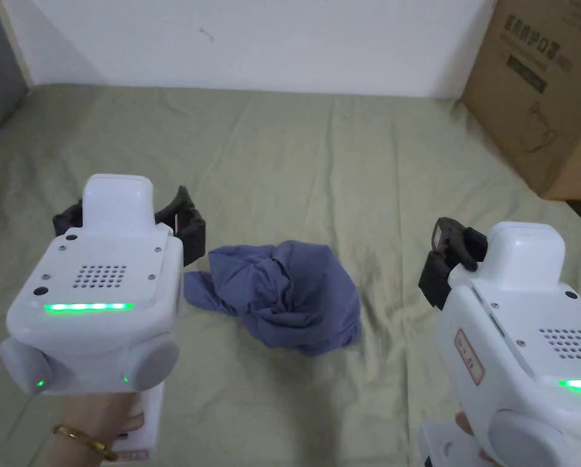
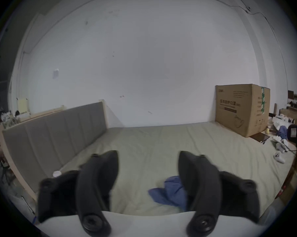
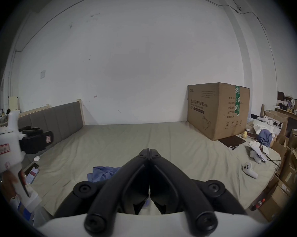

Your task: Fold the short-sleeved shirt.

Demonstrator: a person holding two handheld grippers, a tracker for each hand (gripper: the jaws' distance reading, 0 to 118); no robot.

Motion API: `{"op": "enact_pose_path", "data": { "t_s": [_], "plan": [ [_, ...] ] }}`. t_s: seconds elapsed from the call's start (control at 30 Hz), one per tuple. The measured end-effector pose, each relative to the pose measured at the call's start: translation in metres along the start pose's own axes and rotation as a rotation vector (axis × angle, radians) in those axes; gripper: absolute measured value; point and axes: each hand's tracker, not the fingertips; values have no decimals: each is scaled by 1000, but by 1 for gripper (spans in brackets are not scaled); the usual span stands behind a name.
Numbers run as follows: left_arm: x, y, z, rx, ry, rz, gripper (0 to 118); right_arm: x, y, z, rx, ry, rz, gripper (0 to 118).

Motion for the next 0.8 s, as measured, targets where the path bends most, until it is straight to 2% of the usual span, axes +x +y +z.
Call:
{"op": "enact_pose_path", "data": {
  "t_s": [0.03,0.1,0.23,0.43,0.47,0.5,0.53,0.57,0.6,0.7,0.8],
  "plan": [
    [-5,-3,6,-6,11,0,50,-3,-1,0,3,11,0,0],
    [-12,-8,11,-20,23,2,0,-8,-3,1,3,24,8,0],
    [-26,-20,17,-127,-32,80,0,-15,-4,1,-13,48,25,0],
    [-30,-22,-8,-239,-32,89,0,-18,-7,-3,-41,58,32,0],
    [-30,-21,-16,-293,-40,94,5,-19,-7,-4,-46,57,34,0],
    [-32,-19,-29,-323,-54,114,35,-18,-8,-6,-52,56,38,0],
    [-33,-17,-46,-387,-91,129,71,-18,-8,-7,-58,55,43,0],
    [-34,-17,-63,-461,-111,149,103,-17,-9,-9,-63,51,47,0],
    [-33,-21,-84,-537,-139,173,114,-17,-9,-11,-68,47,49,0],
    [-29,-35,-141,-646,-192,208,114,-12,-12,-17,-91,42,41,0],
    [-15,-56,-188,-777,-149,119,114,-7,-17,-24,-121,28,38,0]
  ]
}}
